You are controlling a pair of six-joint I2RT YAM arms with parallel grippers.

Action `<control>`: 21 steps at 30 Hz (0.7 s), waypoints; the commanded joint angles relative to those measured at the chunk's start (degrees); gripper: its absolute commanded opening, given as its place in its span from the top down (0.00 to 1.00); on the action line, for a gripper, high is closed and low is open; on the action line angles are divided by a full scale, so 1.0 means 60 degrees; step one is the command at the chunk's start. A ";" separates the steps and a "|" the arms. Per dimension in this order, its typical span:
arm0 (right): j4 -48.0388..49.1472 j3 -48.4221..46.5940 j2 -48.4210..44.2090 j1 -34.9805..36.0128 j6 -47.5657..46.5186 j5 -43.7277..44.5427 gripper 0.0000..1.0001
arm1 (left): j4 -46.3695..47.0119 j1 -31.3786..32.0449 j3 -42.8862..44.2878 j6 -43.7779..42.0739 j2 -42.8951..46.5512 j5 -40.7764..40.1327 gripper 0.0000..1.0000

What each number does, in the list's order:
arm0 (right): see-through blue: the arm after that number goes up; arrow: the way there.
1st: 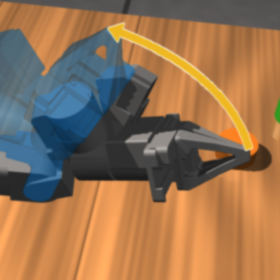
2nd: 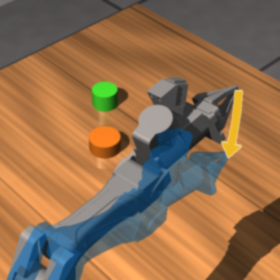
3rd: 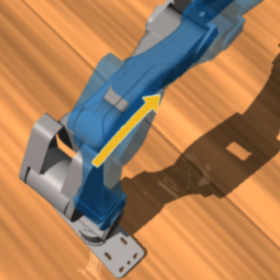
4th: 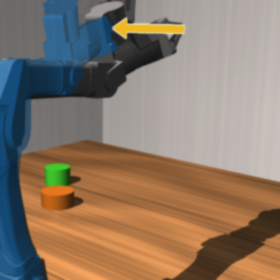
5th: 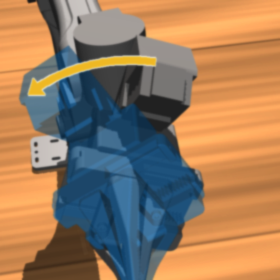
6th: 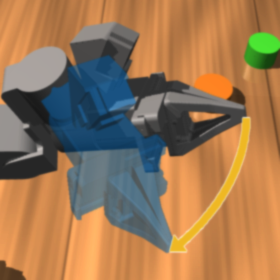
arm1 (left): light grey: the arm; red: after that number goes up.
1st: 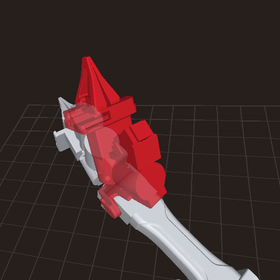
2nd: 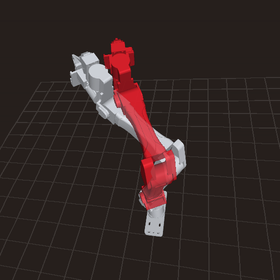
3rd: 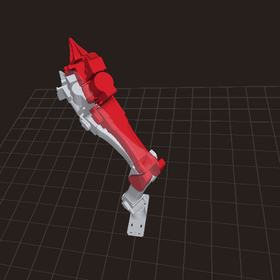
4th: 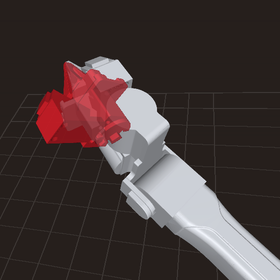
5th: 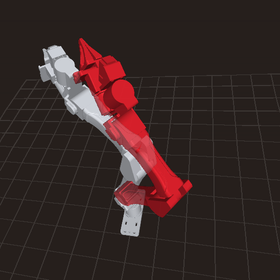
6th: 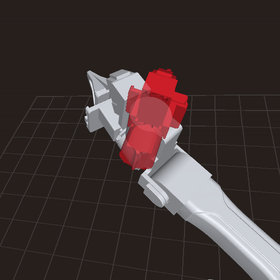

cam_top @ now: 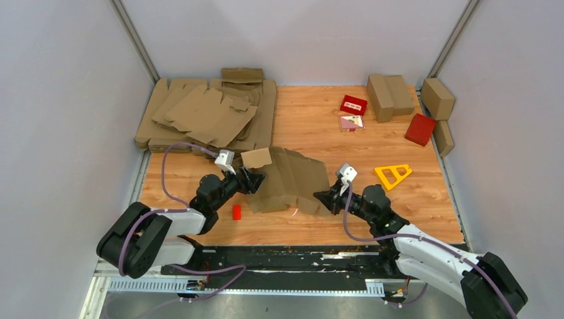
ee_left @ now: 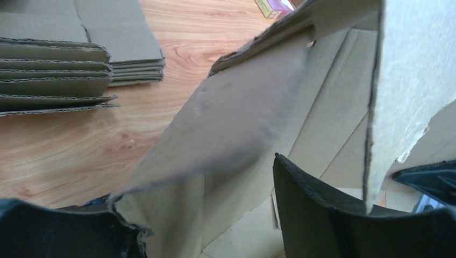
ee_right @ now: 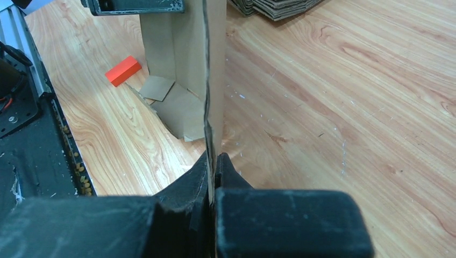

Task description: Fold the paper box

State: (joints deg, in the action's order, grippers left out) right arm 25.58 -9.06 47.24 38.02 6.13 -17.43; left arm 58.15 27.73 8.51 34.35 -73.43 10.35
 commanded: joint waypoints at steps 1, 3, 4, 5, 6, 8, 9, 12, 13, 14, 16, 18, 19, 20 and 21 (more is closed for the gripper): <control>0.0566 -0.0158 -0.0226 0.0269 -0.0384 0.1083 1.00 | -0.0366 0.0052 0.0027 -0.0219 0.0750 -0.0991 0.29; 0.0402 -0.0056 -0.0525 0.0270 -0.0376 0.1538 1.00 | -0.1853 0.0052 0.0201 -0.0508 0.1605 -0.1624 0.26; 0.0351 -0.0013 -0.0679 0.0283 -0.0385 0.1669 1.00 | -0.2583 0.0045 0.0313 -0.0663 0.2017 -0.2000 0.24; 0.0338 0.0032 -0.0828 0.0271 -0.0397 0.1734 1.00 | -0.3118 0.0051 0.0380 -0.0813 0.2391 -0.2265 0.23; 0.0345 0.0076 -0.0929 0.0277 -0.0398 0.1763 1.00 | -0.3481 0.0055 0.0390 -0.0967 0.2676 -0.2424 0.22; 0.0368 0.0110 -0.0977 0.0278 -0.0423 0.1745 1.00 | -0.3873 0.0052 0.0387 -0.1205 0.3059 -0.2415 0.23; 0.0365 0.0081 -0.0934 0.0271 -0.0440 0.1694 1.00 | -0.3856 0.0052 0.0383 -0.1278 0.3105 -0.2236 0.26; 0.0520 0.0031 -0.0682 0.0277 -0.0426 0.1433 1.00 | -0.3516 0.0052 0.0536 -0.1498 0.2707 -0.1525 0.32; 0.0571 0.0020 -0.0581 0.0296 -0.0418 0.1357 1.00 | -0.3480 0.0052 0.0688 -0.1562 0.2483 -0.1361 0.34; 0.0607 0.0014 -0.0491 0.0286 -0.0410 0.1322 1.00 | -0.3473 0.0052 0.0840 -0.1667 0.2211 -0.1231 0.34; 0.0630 -0.0040 -0.0363 0.0291 -0.0451 0.1309 1.00 | -0.3837 0.0050 0.1209 -0.1751 0.1733 -0.1399 0.32; 0.0604 -0.0067 -0.0356 0.0296 -0.0489 0.1297 1.00 | -0.3948 0.0028 0.1347 -0.1678 0.1500 -0.1683 0.24; 0.0572 -0.0072 -0.0403 0.0286 -0.0525 0.1287 1.00 | -0.3880 -0.0008 0.1346 -0.1668 0.1435 -0.1562 0.20; 0.0530 -0.0065 -0.0467 0.0297 -0.0579 0.1244 1.00 | -0.3833 -0.0062 0.1349 -0.1675 0.1443 -0.1340 0.17; 0.0506 -0.0049 -0.0558 0.0295 -0.0611 0.1216 1.00 | -0.3820 -0.0098 0.1355 -0.1694 0.1484 -0.1190 0.14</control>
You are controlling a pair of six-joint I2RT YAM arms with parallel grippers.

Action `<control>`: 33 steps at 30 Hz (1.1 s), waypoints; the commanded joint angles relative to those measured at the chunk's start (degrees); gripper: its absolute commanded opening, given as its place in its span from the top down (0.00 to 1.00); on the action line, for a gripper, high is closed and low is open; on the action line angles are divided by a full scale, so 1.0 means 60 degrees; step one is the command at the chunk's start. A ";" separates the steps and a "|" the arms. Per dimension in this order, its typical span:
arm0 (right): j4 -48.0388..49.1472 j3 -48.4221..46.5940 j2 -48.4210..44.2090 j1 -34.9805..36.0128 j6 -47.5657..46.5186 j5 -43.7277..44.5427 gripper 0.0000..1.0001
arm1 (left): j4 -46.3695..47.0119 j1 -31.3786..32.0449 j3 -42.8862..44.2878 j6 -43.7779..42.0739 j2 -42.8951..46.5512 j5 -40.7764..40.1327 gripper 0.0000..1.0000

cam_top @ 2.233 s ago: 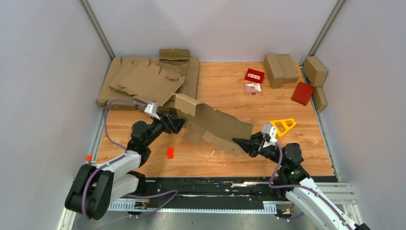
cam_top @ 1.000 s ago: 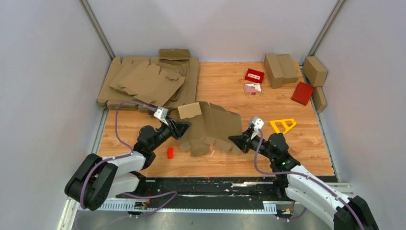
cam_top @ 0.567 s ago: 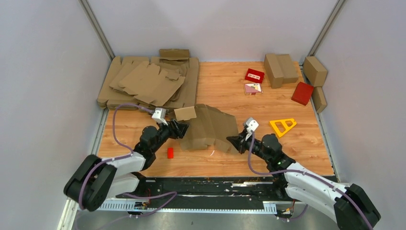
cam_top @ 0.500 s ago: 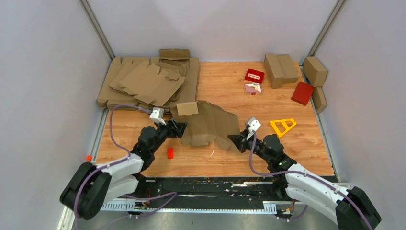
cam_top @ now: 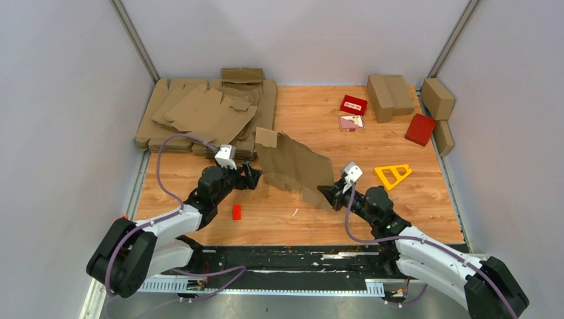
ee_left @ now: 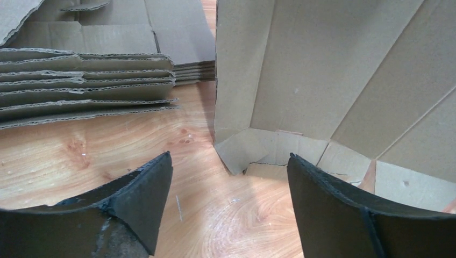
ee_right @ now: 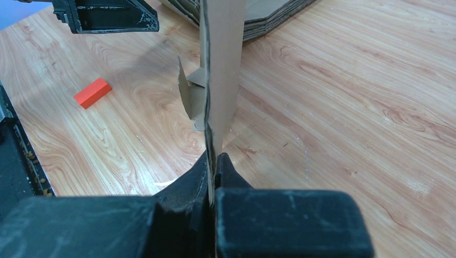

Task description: Fold the paper box

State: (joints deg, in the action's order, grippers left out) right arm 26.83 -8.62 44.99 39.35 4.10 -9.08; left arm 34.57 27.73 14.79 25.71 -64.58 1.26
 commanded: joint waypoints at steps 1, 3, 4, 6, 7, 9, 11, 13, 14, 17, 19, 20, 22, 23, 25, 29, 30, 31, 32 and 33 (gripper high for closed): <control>0.0237 -0.0104 -0.0276 0.0075 -0.0317 -0.0199 1.00 | 0.0113 -0.0119 0.0298 -0.0281 0.0080 0.0336 0.12; 0.0094 -0.0049 -0.0510 0.0072 -0.0439 -0.0352 1.00 | 0.0379 -0.0162 0.0153 -0.0329 0.0219 0.0197 0.06; 0.0049 -0.0019 -0.0599 0.0074 -0.0471 -0.0428 1.00 | 0.0741 -0.0174 0.0042 -0.0367 0.0167 0.0143 0.04; -0.0033 0.0014 -0.0732 0.0070 -0.0496 -0.0496 1.00 | 0.1501 -0.0274 -0.0003 -0.0338 -0.0203 0.0291 0.02; -0.0077 0.0031 -0.0777 0.0070 -0.0500 -0.0494 1.00 | 0.1856 -0.0357 0.0030 -0.0269 -0.0505 0.0540 0.03; -0.0045 0.0044 -0.0817 0.0064 -0.0458 -0.0588 1.00 | 0.2762 -0.0566 0.0077 -0.0016 -0.1143 0.1288 0.05; 0.0009 0.0046 -0.0819 0.0064 -0.0400 -0.0733 1.00 | 0.3821 -0.0852 0.0002 0.0420 -0.1716 0.1943 0.08; -0.0056 0.0024 -0.0837 0.0063 -0.0398 -0.0848 1.00 | 0.4485 -0.1127 -0.0078 0.0648 -0.2015 0.2194 0.08; -0.0137 0.0017 -0.0885 0.0070 -0.0411 -0.0898 1.00 | 0.4772 -0.1243 -0.0092 0.0751 -0.2143 0.2319 0.08; -0.0359 0.0065 -0.1238 0.0073 -0.0433 -0.1051 1.00 | 0.5272 -0.1379 -0.0159 0.0824 -0.2207 0.2652 0.08; -0.0437 0.0127 -0.1553 0.0076 -0.0445 -0.1190 1.00 | 0.5295 -0.1391 -0.0220 0.0692 -0.1980 0.2800 0.07; -0.0435 0.0153 -0.1709 0.0064 -0.0448 -0.1335 1.00 | 0.5274 -0.1385 -0.0241 0.0603 -0.1873 0.2857 0.07; -0.0427 0.0190 -0.1922 0.0067 -0.0414 -0.1502 1.00 | 0.5256 -0.1384 -0.0291 0.0503 -0.1704 0.2867 0.06; -0.0439 0.0184 -0.1975 0.0063 -0.0405 -0.1562 1.00 | 0.5273 -0.1384 -0.0309 0.0471 -0.1678 0.2898 0.05; -0.0458 0.0165 -0.1983 0.0069 -0.0379 -0.1657 1.00 | 0.5343 -0.1387 -0.0266 0.0466 -0.1742 0.3030 0.05; -0.0385 0.0123 -0.1895 0.0071 -0.0325 -0.1935 1.00 | 0.6286 -0.1513 -0.0334 0.0859 -0.2184 0.3592 0.07; -0.0407 0.0112 -0.1889 0.0063 -0.0316 -0.1937 1.00 | 0.6898 -0.1566 -0.0451 0.1054 -0.2346 0.3791 0.09; -0.0433 0.0098 -0.1903 0.0062 -0.0313 -0.1922 1.00 | 0.7684 -0.1628 -0.0556 0.1354 -0.2490 0.3980 0.11; -0.0473 0.0083 -0.1914 0.0076 -0.0326 -0.1904 1.00 | 0.8080 -0.1707 -0.0611 0.1564 -0.2646 0.4128 0.14; -0.0516 0.0085 -0.1948 0.0069 -0.0340 -0.1896 1.00 | 0.8246 -0.1801 -0.0625 0.1750 -0.2755 0.4222 0.16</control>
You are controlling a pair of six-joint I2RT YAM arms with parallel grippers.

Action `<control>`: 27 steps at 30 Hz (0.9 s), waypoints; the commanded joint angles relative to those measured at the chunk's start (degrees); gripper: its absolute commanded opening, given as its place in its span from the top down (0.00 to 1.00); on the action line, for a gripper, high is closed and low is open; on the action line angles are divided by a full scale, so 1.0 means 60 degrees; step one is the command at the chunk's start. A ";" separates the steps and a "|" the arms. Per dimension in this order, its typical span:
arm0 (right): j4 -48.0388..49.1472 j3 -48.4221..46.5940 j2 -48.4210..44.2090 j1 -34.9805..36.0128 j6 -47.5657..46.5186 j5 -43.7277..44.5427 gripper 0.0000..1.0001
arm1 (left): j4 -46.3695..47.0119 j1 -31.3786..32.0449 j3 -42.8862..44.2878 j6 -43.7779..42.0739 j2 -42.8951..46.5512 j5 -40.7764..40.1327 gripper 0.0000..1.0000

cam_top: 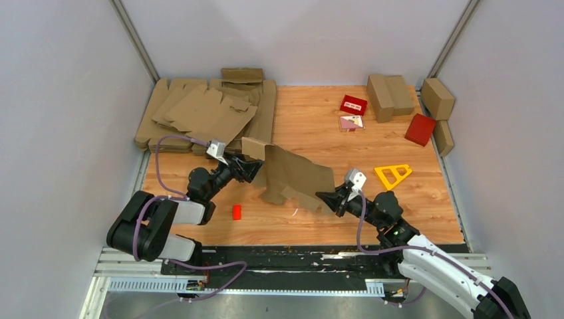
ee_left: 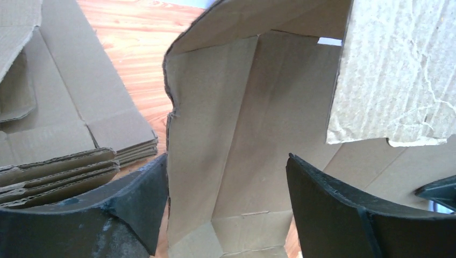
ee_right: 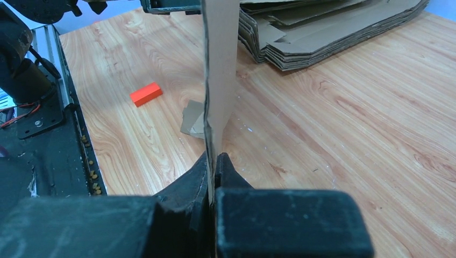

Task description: Fold the paper box

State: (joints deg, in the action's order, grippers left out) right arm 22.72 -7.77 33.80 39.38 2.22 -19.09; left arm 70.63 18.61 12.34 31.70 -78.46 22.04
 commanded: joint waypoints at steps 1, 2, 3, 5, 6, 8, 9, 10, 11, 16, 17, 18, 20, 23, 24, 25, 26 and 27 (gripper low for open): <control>0.0158 -0.0057 -0.0119 0.0070 -0.0039 -0.0187 1.00 | 0.2297 -0.0387 -0.0204 0.0922 -0.0527 0.0852 0.21; 0.0109 -0.0066 -0.0156 0.0073 -0.0046 -0.0156 1.00 | 0.2367 -0.0466 -0.0184 0.1047 -0.0599 0.0939 0.27; 0.0066 -0.0071 -0.0199 0.0064 -0.0058 -0.0083 1.00 | 0.2403 -0.0515 -0.0163 0.1138 -0.0642 0.1052 0.35; -0.0022 -0.0064 -0.0243 0.0060 -0.0075 0.0108 1.00 | 0.2335 -0.0524 -0.0082 0.1256 -0.0689 0.1321 0.45; -0.0055 -0.0080 -0.0236 0.0070 -0.0073 0.0203 1.00 | 0.2265 -0.0524 -0.0055 0.1314 -0.0706 0.1429 0.47; -0.0066 -0.0093 -0.0128 0.0063 -0.0091 0.0280 1.00 | 0.2240 -0.0524 -0.0084 0.1375 -0.0679 0.1543 0.44; -0.0066 -0.0114 -0.0045 0.0061 -0.0102 0.0281 1.00 | 0.2277 -0.0531 -0.0124 0.1393 -0.0652 0.1585 0.41; -0.0066 -0.0146 0.0062 0.0059 -0.0127 0.0245 1.00 | 0.2238 -0.0525 -0.0154 0.1395 -0.0611 0.1611 0.40; -0.0055 -0.0174 0.0152 0.0060 -0.0134 0.0218 1.00 | 0.2121 -0.0524 -0.0171 0.1377 -0.0561 0.1601 0.39; 0.0071 -0.0219 0.0516 0.0061 -0.0121 0.0110 1.00 | 0.1104 -0.0510 -0.0187 0.1068 -0.0070 0.1655 0.57; 0.0101 -0.0225 0.0564 0.0059 -0.0121 0.0092 1.00 | 0.0875 -0.0496 -0.0155 0.0996 0.0012 0.1650 0.62; 0.0120 -0.0228 0.0598 0.0059 -0.0108 0.0091 1.00 | 0.0629 -0.0484 -0.0136 0.0930 0.0105 0.1569 0.65; 0.0167 -0.0228 0.0698 0.0061 -0.0095 0.0100 1.00 | -0.0103 -0.0462 -0.0103 0.0747 0.0349 0.1333 0.63; 0.0277 -0.0228 0.0901 0.0063 -0.0061 0.0120 1.00 | -0.1142 -0.0270 -0.0119 0.0285 0.0958 0.0873 0.57; 0.0358 -0.0217 0.0984 0.0059 -0.0031 0.0113 1.00 | -0.1577 -0.0131 -0.0111 0.0103 0.1205 0.0604 0.55; 0.0463 -0.0198 0.1095 0.0067 0.0012 0.0138 1.00 | -0.2086 0.0018 -0.0081 -0.0069 0.1464 0.0294 0.53; 0.0511 -0.0199 0.1221 0.0063 0.0028 0.0179 1.00 | -0.2554 0.0174 -0.0046 -0.0249 0.1704 -0.0006 0.51; 0.0532 -0.0199 0.1343 0.0063 0.0042 0.0210 1.00 | -0.2991 0.0360 -0.0012 -0.0405 0.2043 -0.0293 0.48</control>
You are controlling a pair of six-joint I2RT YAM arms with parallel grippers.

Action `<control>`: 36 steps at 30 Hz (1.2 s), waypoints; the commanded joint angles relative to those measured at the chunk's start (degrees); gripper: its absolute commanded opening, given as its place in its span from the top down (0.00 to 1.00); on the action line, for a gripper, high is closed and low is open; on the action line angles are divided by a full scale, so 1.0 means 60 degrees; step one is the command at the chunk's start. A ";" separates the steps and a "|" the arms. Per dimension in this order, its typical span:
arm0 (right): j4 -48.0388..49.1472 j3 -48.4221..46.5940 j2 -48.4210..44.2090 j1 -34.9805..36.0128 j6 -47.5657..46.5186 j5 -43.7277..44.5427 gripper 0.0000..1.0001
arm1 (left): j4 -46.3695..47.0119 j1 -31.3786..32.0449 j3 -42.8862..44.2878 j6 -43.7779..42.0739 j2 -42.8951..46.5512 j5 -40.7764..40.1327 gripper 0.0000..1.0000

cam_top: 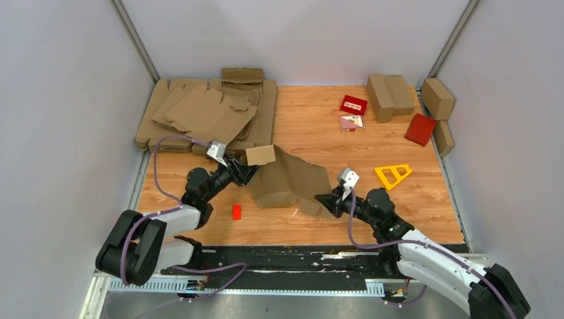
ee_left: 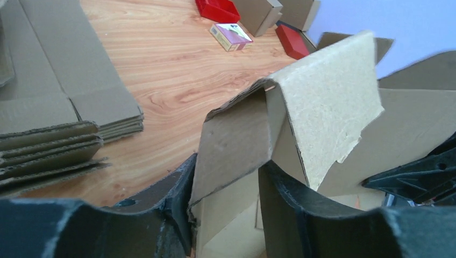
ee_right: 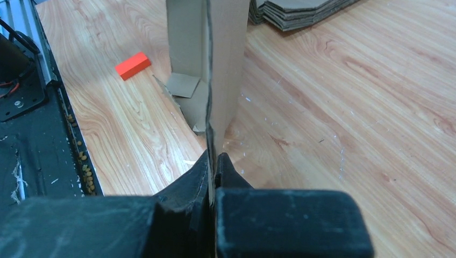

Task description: Fold the paper box

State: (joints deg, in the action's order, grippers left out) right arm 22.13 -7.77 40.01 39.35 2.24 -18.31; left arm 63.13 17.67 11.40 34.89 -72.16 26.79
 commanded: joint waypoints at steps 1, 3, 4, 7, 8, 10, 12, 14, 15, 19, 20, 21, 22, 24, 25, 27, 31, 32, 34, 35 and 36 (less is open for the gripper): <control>0.0633 -0.0199 0.0439 0.0068 0.0037 0.0101 1.00 | -0.2073 0.0594 0.0161 -0.1046 0.1139 -0.1359 0.47; 0.0686 -0.0199 0.0656 0.0078 0.0102 0.0084 1.00 | -0.2572 0.0765 0.0134 -0.1153 0.1547 -0.1832 0.42; 0.0731 -0.0183 0.0755 0.0081 0.0140 0.0067 1.00 | -0.2657 0.0794 0.0077 -0.1082 0.1646 -0.1991 0.40; 0.0872 -0.0131 0.1020 0.0112 0.0252 0.0175 1.00 | -0.2276 0.0905 -0.0153 -0.0712 0.1557 -0.2134 0.38; 0.0915 -0.0126 0.1119 0.0138 0.0272 0.0254 1.00 | -0.2072 0.0962 -0.0204 -0.0586 0.1433 -0.2137 0.38; 0.1096 -0.0098 0.1337 0.0222 0.0301 0.0413 1.00 | -0.1878 0.1028 -0.0170 -0.0369 0.1164 -0.2048 0.37; 0.1192 -0.0104 0.1472 0.0305 0.0302 0.0552 1.00 | -0.1888 0.1025 -0.0090 -0.0289 0.0997 -0.1948 0.34; 0.1240 -0.0097 0.1495 0.0361 0.0316 0.0830 1.00 | -0.1941 0.1025 -0.0075 -0.0226 0.1019 -0.1915 0.30; 0.1222 -0.0076 0.1437 0.0376 0.0339 0.1003 1.00 | -0.1992 0.1025 -0.0082 -0.0232 0.1076 -0.1923 0.28; 0.1094 0.0123 0.0845 0.0370 0.0370 0.1774 1.00 | -0.2832 0.1025 0.0011 -0.0475 0.1682 -0.2015 0.20; 0.1037 0.0163 0.0671 0.0372 0.0353 0.1864 1.00 | -0.3046 0.1025 0.0024 -0.0558 0.1809 -0.2038 0.19; 0.0973 0.0203 0.0493 0.0370 0.0347 0.1949 1.00 | -0.3218 0.1025 0.0009 -0.0612 0.1935 -0.2046 0.19; 0.0906 0.0234 0.0339 0.0377 0.0334 0.2023 1.00 | -0.3334 0.1025 0.0000 -0.0661 0.2024 -0.2011 0.19; 0.0773 0.0248 0.0125 0.0371 0.0289 0.2083 1.00 | -0.3563 0.1025 0.0003 -0.0741 0.2107 -0.1955 0.20; 0.0755 0.0261 0.0079 0.0372 0.0281 0.2066 1.00 | -0.3590 0.1025 -0.0018 -0.0759 0.2130 -0.1884 0.20; 0.0763 0.0221 0.0148 0.0370 0.0229 0.1946 1.00 | -0.3543 0.1025 -0.0049 -0.0776 0.2092 -0.1826 0.22; 0.0816 0.0050 0.0632 0.0374 0.0179 0.1680 1.00 | -0.3312 0.1039 0.0021 -0.0884 0.1835 -0.1750 0.30; 0.0870 0.0037 0.0721 0.0385 0.0190 0.1631 1.00 | -0.3278 0.1039 0.0065 -0.0917 0.1737 -0.1717 0.32; 0.0936 0.0035 0.0811 0.0385 0.0187 0.1575 1.00 | -0.3277 0.1039 0.0201 -0.1031 0.1482 -0.1721 0.33; 0.0929 0.0035 0.0816 0.0385 0.0197 0.1581 1.00 | -0.3316 0.1039 0.0273 -0.1102 0.1405 -0.1725 0.34; 0.0917 0.0035 0.0821 0.0384 0.0185 0.1607 1.00 | -0.3365 0.1039 0.0342 -0.1143 0.1333 -0.1694 0.38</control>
State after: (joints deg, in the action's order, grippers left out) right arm 26.04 -6.39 44.62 41.23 3.73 -7.94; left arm 41.71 23.66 10.85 30.48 -62.43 16.01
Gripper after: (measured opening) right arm 0.018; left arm 0.664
